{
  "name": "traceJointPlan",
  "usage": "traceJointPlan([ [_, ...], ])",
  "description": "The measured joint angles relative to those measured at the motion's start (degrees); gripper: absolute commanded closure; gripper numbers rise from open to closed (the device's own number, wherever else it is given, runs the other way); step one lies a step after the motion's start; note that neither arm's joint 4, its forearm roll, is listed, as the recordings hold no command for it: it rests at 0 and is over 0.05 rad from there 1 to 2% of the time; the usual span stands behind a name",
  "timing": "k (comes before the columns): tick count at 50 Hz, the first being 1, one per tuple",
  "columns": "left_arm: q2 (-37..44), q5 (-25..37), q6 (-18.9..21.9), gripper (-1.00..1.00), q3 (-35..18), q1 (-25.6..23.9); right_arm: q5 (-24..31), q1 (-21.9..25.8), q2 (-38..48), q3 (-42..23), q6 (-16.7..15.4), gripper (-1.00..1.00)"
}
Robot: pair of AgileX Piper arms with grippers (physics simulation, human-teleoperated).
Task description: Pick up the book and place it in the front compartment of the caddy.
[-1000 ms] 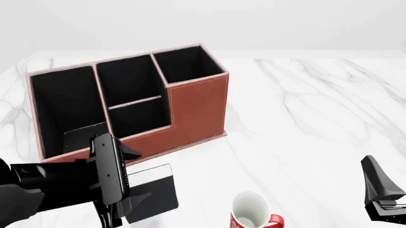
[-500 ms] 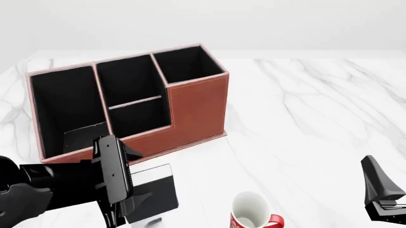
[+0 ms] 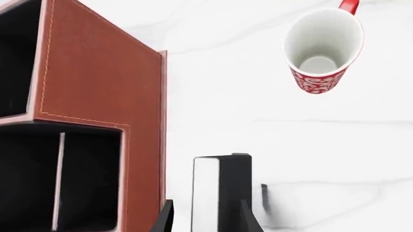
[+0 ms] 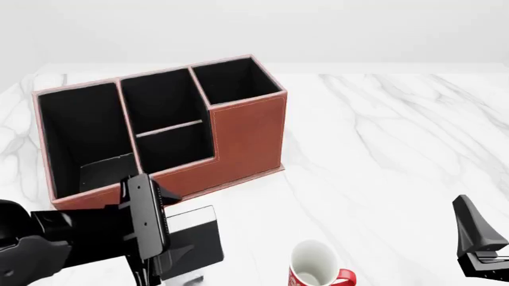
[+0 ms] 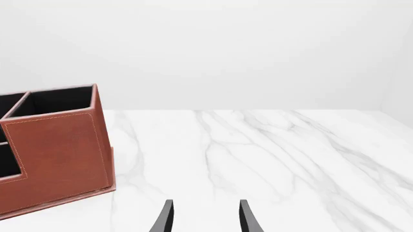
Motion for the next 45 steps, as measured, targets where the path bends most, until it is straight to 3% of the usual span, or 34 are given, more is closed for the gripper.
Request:
traceJointPlan([
  [30,0.2,0.0,-2.2,-1.0,0.1,-1.6,0.0,0.0,0.0,0.0,0.0,-1.0],
  [31,0.1,0.0,-2.3,1.0,0.1,-1.6,0.0,0.0,0.0,0.0,0.0,-1.0],
  [45,-1.4,0.5,-3.7,1.0,0.2,-2.4,0.0,0.0,0.0,0.0,0.0,-1.0],
])
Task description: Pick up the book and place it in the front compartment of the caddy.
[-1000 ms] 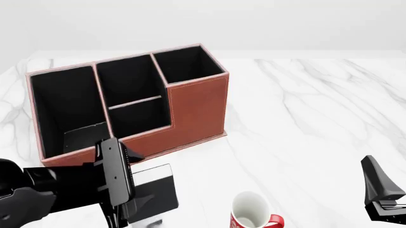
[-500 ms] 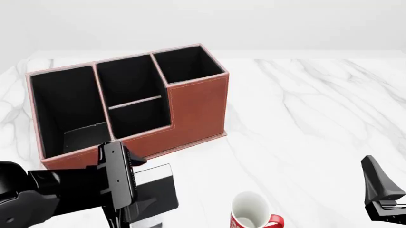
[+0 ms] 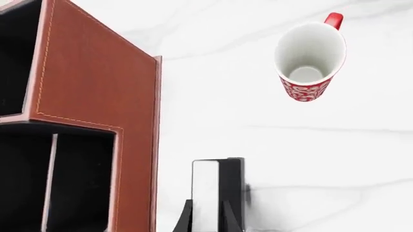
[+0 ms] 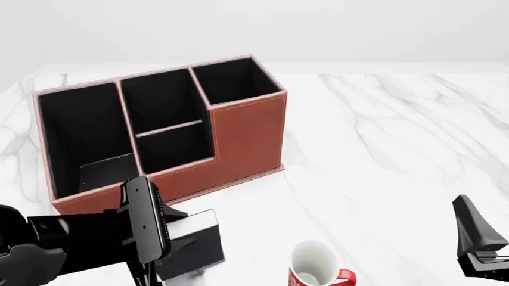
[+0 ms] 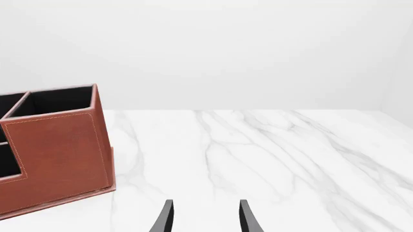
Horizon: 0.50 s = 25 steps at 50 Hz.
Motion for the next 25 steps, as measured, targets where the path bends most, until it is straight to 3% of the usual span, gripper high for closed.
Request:
traceJointPlan([
  [15,-0.7,0.0,1.4,1.0,0.4,0.2,0.0,0.0,0.0,0.0,0.0,-1.0],
  [25,-3.2,5.9,4.5,1.0,-3.3,1.7,0.0,0.0,0.0,0.0,0.0,-1.0],
])
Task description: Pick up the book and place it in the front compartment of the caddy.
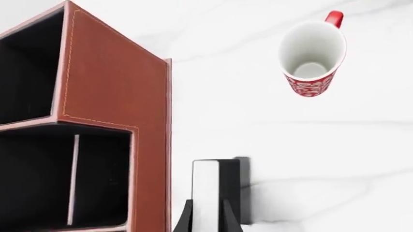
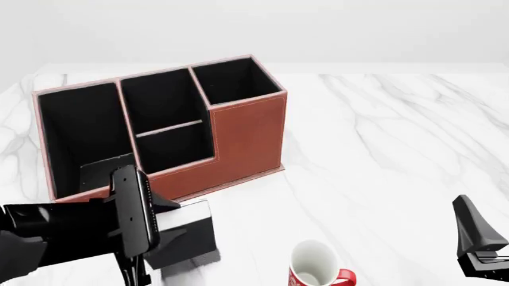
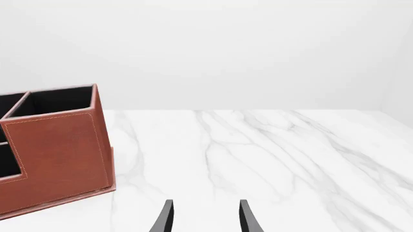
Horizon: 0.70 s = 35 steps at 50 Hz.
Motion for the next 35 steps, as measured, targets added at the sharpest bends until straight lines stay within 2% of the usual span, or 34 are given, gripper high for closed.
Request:
traceJointPlan([
  [19,-3.6,13.1,8.0,1.0,-11.6,3.9,0.0,0.0,0.0,0.0,0.0,-1.0],
  [35,-1.9,18.2,13.7,1.0,-20.5,7.6,0.0,0.0,0.0,0.0,0.0,-1.0],
])
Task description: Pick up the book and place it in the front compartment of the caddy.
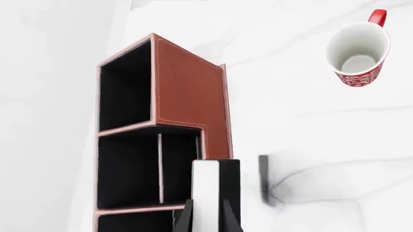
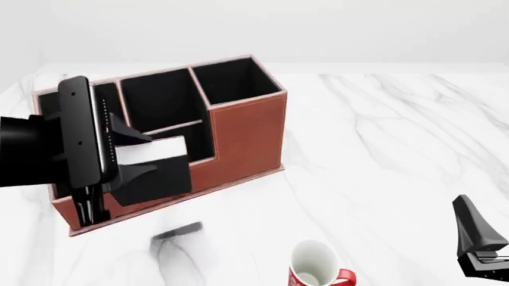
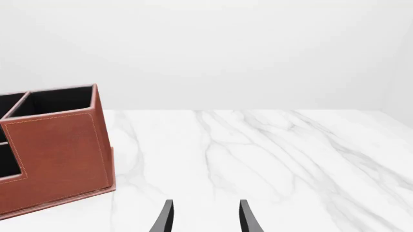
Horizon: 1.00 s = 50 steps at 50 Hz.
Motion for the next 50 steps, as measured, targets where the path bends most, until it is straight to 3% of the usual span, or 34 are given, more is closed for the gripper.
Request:
traceJointPlan([
  [22,6.4,3.6,6.4,1.0,-12.3,4.9,0.0,0.0,0.0,0.0,0.0,-1.0],
  [50,13.5,1.9,10.3,1.0,-19.4,9.0,0.0,0.0,0.0,0.0,0.0,-1.0],
])
